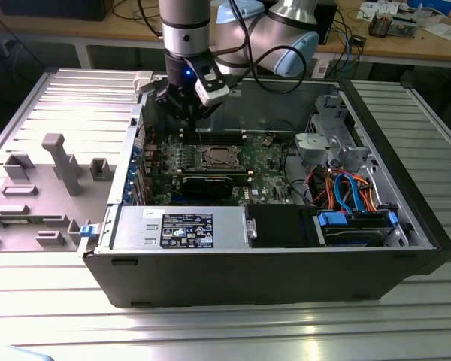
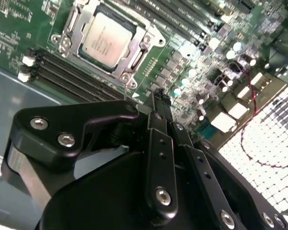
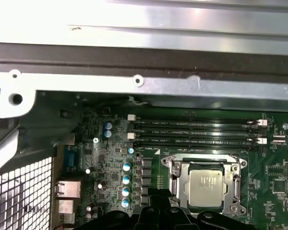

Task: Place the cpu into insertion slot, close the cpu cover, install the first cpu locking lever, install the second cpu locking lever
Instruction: 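Install the first cpu locking lever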

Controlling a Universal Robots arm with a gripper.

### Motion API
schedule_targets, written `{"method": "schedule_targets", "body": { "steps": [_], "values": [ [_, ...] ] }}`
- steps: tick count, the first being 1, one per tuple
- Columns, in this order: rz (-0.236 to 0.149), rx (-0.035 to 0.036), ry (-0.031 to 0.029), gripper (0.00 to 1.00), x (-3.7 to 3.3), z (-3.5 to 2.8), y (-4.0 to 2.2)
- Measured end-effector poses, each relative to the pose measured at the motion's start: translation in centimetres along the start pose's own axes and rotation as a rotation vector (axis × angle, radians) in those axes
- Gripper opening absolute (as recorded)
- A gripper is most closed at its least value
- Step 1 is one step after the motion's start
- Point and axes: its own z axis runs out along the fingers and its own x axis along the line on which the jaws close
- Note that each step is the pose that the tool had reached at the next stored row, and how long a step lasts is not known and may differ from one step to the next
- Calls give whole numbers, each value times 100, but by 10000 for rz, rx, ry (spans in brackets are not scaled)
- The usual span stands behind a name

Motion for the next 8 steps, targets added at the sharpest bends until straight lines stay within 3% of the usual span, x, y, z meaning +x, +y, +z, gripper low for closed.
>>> {"method": "schedule_targets", "body": {
  "steps": [8],
  "values": [
    [-68, -3, 0, 11, -1, 29, 123]
  ]
}}
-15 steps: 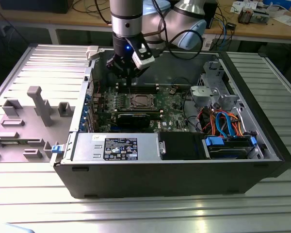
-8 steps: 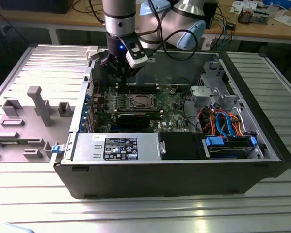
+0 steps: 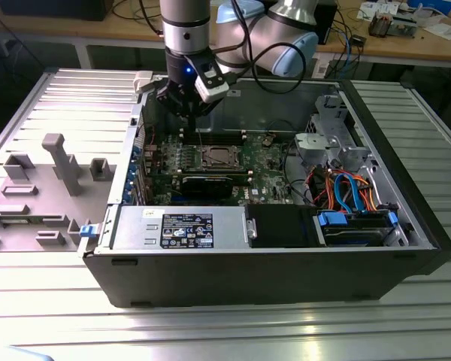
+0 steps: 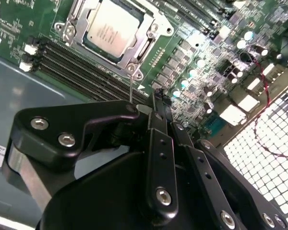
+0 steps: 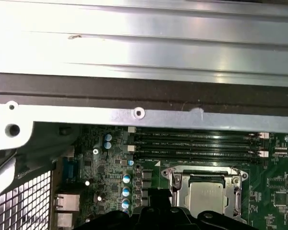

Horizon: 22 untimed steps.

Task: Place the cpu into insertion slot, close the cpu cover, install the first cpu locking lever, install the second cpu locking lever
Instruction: 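Install the first cpu locking lever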

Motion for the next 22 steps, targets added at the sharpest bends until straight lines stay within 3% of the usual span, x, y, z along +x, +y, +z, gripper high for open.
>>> {"method": "schedule_targets", "body": {
  "steps": [7, 22],
  "values": [
    [-131, -3, 3, 11, -3, 19, 66],
    [-134, 13, 3, 11, -134, 31, 61]
  ]
}}
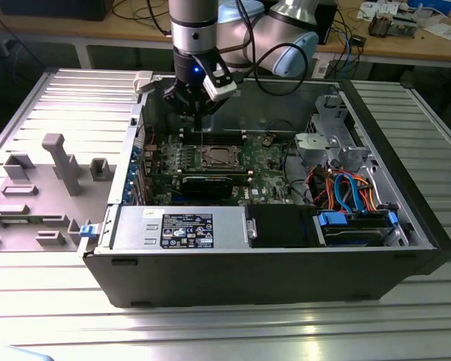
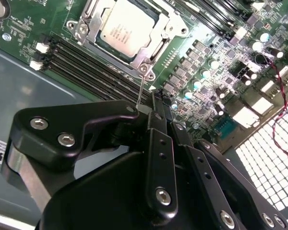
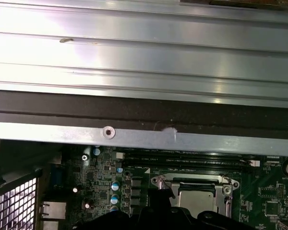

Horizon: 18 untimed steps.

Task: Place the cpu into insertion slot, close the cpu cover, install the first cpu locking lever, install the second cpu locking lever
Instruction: 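Install the first cpu locking lever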

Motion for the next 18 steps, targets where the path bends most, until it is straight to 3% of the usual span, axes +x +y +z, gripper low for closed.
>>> {"method": "schedule_targets", "body": {
  "steps": [6, 8, 10, 11, 18],
  "values": [
    [-1, 23, 2, 11, -52, 11, -3],
    [-2, 74, 6, 11, -120, 38, -8],
    [-4, 73, 1, 11, -121, 43, -8],
    [-3, 75, -35, 11, -121, 43, -8],
    [-3, 75, -35, 11, -121, 43, -8]
  ]
}}
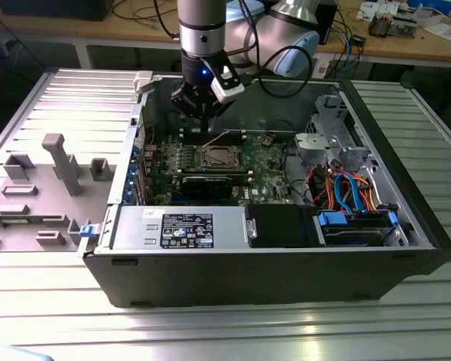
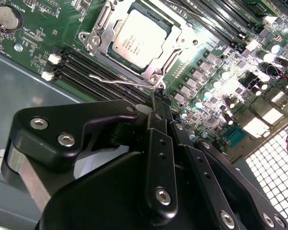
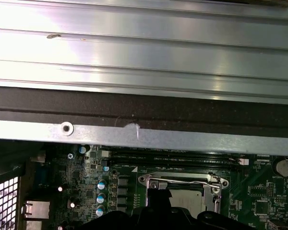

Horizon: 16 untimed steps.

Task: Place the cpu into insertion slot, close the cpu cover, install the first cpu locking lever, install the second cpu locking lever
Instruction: 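Install the first cpu locking lever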

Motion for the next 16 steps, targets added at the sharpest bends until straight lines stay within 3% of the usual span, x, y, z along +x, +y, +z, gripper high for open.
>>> {"method": "schedule_targets", "body": {
  "steps": [3, 5, 6, 9, 12, 14, 16],
  "values": [
    [-1, 4, 1, 11, 0, 0, 0],
    [3, -40, -3, 11, -3, 10, -10],
    [4, -103, -6, 11, -4, 19, -19],
    [7, -190, -11, 11, -14, 51, -22],
    [11, -334, -22, 11, -30, 74, -33],
    [20, -531, -34, 11, -38, 82, -51],
    [21, -566, -36, 11, -38, 93, -53]
  ]
}}
